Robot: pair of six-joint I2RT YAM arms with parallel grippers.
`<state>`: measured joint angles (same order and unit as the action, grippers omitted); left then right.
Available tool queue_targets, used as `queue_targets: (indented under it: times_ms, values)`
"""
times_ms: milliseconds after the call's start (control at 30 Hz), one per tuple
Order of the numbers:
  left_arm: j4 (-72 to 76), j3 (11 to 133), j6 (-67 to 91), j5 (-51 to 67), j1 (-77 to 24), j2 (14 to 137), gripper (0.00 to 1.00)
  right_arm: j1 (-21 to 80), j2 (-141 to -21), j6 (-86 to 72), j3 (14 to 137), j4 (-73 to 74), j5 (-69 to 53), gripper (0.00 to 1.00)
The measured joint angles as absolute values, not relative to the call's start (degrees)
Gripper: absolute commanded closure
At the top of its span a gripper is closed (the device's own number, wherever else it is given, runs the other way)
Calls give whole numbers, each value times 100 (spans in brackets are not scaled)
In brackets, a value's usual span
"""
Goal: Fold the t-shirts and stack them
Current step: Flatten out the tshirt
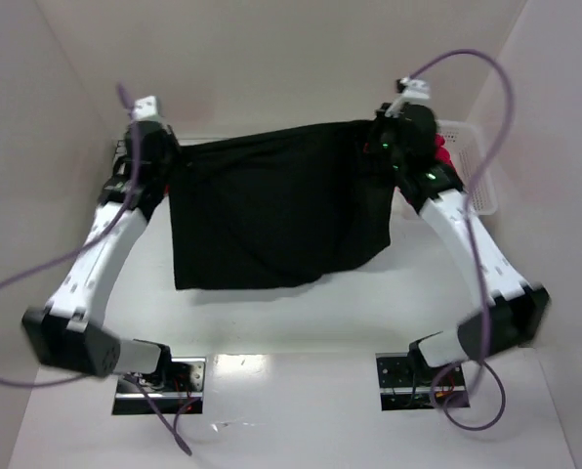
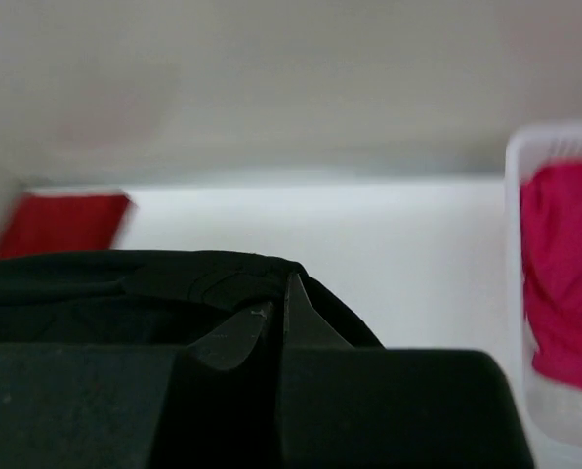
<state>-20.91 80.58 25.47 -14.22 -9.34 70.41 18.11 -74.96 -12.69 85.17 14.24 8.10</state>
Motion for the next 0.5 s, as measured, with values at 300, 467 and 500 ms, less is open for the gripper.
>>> queue_targets:
  times_ms: [300, 467, 500]
  values:
    - [-2075, 7966, 2545, -1632, -851, 10165, 100, 1708, -10722, -1518, 8276, 1343, 939, 100]
    - [-1811, 8438, 2521, -1669, -799, 10801, 100, 1708, -11389, -1535, 8766, 1278, 937, 100]
    - [-1761, 8525, 2510, -1671, -797, 10827, 100, 1708, -11391, -1535, 8825, 1264, 947, 100]
